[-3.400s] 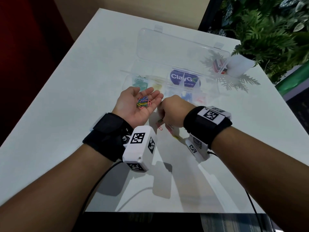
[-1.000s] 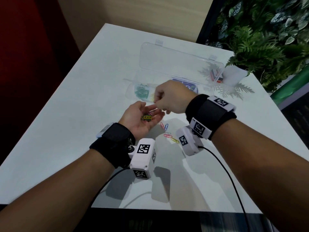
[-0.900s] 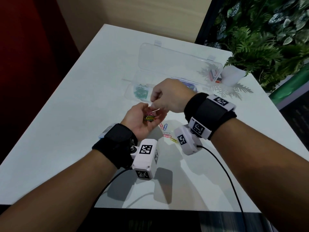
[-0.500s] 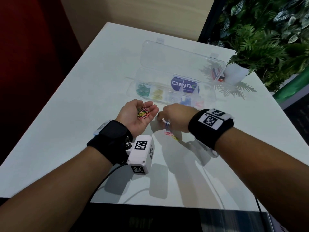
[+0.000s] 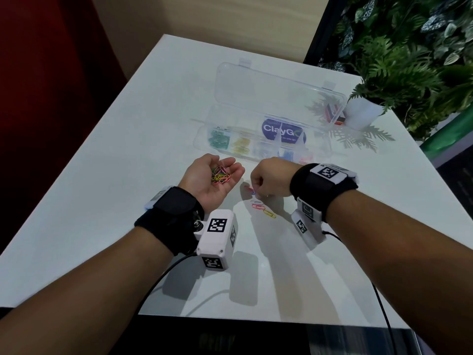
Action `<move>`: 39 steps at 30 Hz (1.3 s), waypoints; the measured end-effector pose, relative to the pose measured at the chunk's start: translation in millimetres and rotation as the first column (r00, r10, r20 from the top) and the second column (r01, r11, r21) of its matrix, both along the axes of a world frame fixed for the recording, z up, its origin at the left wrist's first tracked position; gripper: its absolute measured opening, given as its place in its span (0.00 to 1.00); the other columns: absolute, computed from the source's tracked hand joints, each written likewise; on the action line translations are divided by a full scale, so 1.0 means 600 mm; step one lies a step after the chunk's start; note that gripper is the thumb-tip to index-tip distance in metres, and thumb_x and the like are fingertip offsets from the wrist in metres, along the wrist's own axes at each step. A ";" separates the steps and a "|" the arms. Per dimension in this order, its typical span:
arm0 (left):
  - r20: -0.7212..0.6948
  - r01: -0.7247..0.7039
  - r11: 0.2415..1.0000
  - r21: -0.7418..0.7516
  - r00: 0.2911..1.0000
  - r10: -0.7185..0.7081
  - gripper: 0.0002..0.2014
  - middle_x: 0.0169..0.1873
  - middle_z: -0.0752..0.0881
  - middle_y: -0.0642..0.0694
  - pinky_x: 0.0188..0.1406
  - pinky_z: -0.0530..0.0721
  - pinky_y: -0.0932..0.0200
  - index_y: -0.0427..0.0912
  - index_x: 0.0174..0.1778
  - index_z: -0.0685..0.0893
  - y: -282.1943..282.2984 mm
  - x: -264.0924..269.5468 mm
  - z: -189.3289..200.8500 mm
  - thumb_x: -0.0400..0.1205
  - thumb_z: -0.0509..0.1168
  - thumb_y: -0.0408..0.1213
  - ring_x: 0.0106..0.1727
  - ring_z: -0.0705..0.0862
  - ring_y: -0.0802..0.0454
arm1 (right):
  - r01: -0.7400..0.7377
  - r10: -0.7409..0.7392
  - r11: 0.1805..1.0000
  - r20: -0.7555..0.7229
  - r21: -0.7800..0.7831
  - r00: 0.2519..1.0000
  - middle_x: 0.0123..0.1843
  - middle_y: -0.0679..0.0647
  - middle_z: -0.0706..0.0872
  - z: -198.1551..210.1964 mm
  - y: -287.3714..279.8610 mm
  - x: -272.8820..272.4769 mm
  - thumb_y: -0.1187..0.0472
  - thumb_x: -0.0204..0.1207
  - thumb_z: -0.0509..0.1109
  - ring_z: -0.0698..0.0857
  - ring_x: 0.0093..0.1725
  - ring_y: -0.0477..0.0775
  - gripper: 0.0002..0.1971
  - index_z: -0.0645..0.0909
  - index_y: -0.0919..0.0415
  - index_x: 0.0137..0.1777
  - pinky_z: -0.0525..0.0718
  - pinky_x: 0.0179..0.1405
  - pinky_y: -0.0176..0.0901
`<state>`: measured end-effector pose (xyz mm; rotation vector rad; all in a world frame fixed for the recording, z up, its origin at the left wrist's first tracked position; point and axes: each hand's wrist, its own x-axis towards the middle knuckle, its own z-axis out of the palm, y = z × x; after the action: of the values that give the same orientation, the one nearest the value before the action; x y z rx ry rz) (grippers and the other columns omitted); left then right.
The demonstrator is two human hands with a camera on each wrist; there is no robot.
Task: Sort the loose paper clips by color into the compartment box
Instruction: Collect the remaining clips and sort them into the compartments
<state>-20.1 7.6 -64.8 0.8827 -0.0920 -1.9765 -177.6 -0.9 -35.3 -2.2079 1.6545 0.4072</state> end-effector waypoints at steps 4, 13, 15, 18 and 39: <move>0.004 -0.003 1.000 -0.014 1.000 0.003 0.17 0.38 0.83 0.34 0.42 0.90 0.53 0.27 0.43 0.82 0.000 0.003 0.002 0.86 0.54 0.36 0.40 0.85 0.43 | 0.068 -0.062 0.996 0.092 -0.063 0.994 0.30 0.44 0.80 0.034 0.001 -0.006 0.60 0.73 0.72 0.80 0.34 0.49 0.12 0.76 0.51 0.30 0.76 0.30 0.38; 0.036 0.111 0.994 -0.020 0.993 -0.110 0.18 0.39 0.80 0.34 0.25 0.87 0.61 0.27 0.45 0.80 0.010 -0.012 0.009 0.87 0.52 0.38 0.41 0.81 0.46 | 0.128 -0.079 0.978 0.279 -0.164 0.957 0.33 0.46 0.82 0.080 -0.004 0.015 0.55 0.73 0.75 0.82 0.32 0.50 0.07 0.83 0.58 0.41 0.76 0.29 0.37; 0.061 0.059 0.998 -0.008 0.996 -0.059 0.17 0.39 0.80 0.35 0.22 0.84 0.64 0.28 0.45 0.81 0.003 0.000 0.007 0.87 0.52 0.37 0.36 0.82 0.47 | 0.121 -0.096 0.980 0.155 -0.157 0.983 0.35 0.46 0.82 0.061 -0.003 0.007 0.56 0.73 0.75 0.79 0.32 0.46 0.05 0.83 0.57 0.40 0.75 0.31 0.37; 0.082 0.031 1.000 -0.004 0.996 -0.030 0.17 0.39 0.81 0.35 0.22 0.83 0.64 0.29 0.46 0.81 -0.002 0.013 0.003 0.87 0.53 0.38 0.36 0.82 0.46 | 0.105 -0.104 0.990 0.023 -0.089 0.994 0.36 0.47 0.83 0.024 0.007 0.012 0.56 0.71 0.75 0.80 0.34 0.46 0.05 0.82 0.55 0.39 0.73 0.29 0.36; 0.127 0.129 0.991 -0.029 0.984 -0.124 0.19 0.38 0.81 0.36 0.26 0.86 0.62 0.28 0.48 0.81 0.012 -0.009 0.008 0.87 0.52 0.41 0.39 0.82 0.45 | 0.133 -0.097 0.988 0.341 -0.084 0.935 0.26 0.44 0.77 0.095 0.008 0.032 0.57 0.72 0.73 0.75 0.25 0.43 0.09 0.79 0.59 0.34 0.74 0.22 0.32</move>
<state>-25.5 15.0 -60.2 0.9968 -0.2622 -2.0286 -158.4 3.9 21.7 -2.0953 1.6345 -0.0903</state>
